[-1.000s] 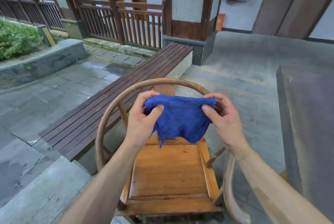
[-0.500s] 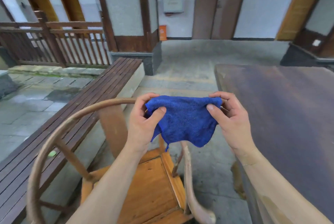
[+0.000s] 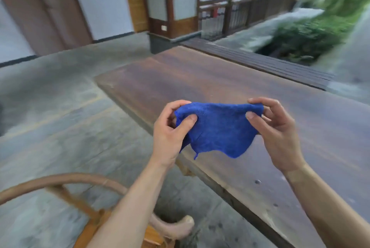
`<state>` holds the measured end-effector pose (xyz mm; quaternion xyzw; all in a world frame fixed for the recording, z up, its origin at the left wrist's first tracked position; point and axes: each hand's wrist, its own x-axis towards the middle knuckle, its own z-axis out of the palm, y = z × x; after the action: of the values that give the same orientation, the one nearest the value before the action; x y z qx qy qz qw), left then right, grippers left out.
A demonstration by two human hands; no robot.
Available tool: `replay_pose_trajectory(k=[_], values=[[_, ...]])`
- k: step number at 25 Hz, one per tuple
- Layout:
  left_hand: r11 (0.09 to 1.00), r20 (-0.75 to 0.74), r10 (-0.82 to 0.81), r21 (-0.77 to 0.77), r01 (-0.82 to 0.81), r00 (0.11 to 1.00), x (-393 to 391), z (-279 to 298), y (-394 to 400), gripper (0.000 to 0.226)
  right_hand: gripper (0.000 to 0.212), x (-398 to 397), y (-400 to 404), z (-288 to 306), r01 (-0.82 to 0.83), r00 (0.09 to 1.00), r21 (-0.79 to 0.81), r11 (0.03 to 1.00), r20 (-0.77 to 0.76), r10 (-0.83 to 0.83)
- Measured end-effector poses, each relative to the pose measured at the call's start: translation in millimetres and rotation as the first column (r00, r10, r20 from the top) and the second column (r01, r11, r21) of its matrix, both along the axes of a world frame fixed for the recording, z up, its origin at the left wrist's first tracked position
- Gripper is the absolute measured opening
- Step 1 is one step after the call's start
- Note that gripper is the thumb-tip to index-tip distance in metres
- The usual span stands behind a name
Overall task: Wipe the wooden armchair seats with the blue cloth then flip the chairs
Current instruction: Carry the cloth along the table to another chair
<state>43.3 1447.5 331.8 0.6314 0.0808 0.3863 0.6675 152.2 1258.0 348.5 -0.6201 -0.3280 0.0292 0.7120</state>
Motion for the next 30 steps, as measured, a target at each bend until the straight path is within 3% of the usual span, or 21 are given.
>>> replay_pose_trajectory(k=[5,10,13,16,19,24,30], values=[[0.913,-0.013,-0.408,-0.009,0.408,0.913,68.5,-2.8,-100.5,0.025,0.036,-24.4,-129.0,5.9,0.44,0.898,-0.046,0.897,0.037,-0.439],[0.678,0.019,-0.735,-0.023,0.735,0.678,106.9,8.6,-248.1,0.026,0.03,-80.2,-263.6,16.1,0.775,0.631,-0.048,0.63,0.059,-0.773],[0.465,0.021,-0.885,-0.042,0.884,0.466,102.6,17.8,-351.1,0.029,0.034,-130.5,-339.8,19.7,0.901,0.434,-0.019,0.433,0.058,-0.899],[0.269,0.022,-0.962,-0.051,0.962,0.27,82.4,23.8,-445.5,0.027,0.032,-180.4,-406.4,23.9,0.97,0.242,0.02,0.243,0.045,-0.969],[0.144,0.013,-0.989,-0.027,0.989,0.144,64.7,27.0,-517.7,0.03,0.028,-219.0,-455.8,24.7,0.994,0.111,0.019,0.112,0.046,-0.993],[-0.012,0.008,-1.0,-0.011,1.0,-0.012,44.1,25.3,-606.1,0.031,0.023,-258.1,-514.8,22.0,0.999,-0.049,0.009,-0.049,0.007,-0.999],[-0.142,0.004,-0.99,-0.02,0.99,-0.142,62.6,18.9,-670.4,0.029,0.02,-252.6,-559.7,7.6,0.987,-0.161,-0.011,-0.161,0.0,-0.987]])
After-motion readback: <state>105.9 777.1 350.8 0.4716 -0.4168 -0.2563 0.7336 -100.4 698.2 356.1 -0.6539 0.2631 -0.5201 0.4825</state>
